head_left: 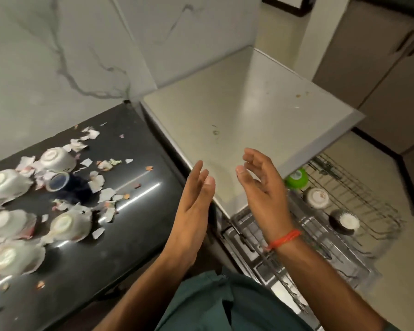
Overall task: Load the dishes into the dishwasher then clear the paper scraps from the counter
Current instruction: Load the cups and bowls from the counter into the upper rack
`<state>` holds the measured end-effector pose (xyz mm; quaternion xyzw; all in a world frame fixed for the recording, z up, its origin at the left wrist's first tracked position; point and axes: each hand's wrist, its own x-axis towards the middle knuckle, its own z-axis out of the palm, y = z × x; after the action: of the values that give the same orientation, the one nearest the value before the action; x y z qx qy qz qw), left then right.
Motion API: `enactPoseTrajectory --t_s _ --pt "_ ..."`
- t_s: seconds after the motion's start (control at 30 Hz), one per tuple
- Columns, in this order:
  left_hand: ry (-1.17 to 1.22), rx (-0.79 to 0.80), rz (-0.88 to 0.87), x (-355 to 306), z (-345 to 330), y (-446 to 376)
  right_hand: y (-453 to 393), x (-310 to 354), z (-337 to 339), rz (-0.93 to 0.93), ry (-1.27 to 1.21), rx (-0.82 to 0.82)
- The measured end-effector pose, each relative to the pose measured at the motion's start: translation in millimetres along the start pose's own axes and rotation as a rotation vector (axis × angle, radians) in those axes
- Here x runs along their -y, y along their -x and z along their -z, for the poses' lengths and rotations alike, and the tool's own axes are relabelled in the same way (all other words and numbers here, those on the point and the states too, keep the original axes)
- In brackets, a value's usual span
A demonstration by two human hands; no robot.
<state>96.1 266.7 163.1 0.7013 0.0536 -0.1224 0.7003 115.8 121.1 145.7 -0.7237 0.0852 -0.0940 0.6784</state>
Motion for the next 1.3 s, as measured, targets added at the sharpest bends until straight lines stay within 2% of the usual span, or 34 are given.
enactPoseTrajectory --t_s 0.23,0.43,0.67,0.9,1.17,1.3 --pt "0.091 -0.161 -0.001 3.4 104.8 7.6 2.3 17.0 -106.3 0.006 -0.019 0.182" --pt "0.157 -0.290 0.005 17.2 165.7 14.5 7.7 13.5 -176.2 -0.035 -0.006 0.312" --pt "0.218 -0.475 -0.004 32.9 202.7 25.0 12.7 12.4 -228.0 -0.050 0.072 0.550" --pt "0.284 -0.690 -0.041 52.0 240.3 41.0 1.6 -0.1 -286.0 0.008 0.281 0.820" --pt "0.320 -0.847 -0.018 75.6 269.8 56.8 -5.9 -12.5 -350.5 0.126 0.412 0.873" --pt "0.294 -0.876 -0.010 88.0 283.5 61.5 1.2 -15.8 -367.6 0.157 0.448 0.939"
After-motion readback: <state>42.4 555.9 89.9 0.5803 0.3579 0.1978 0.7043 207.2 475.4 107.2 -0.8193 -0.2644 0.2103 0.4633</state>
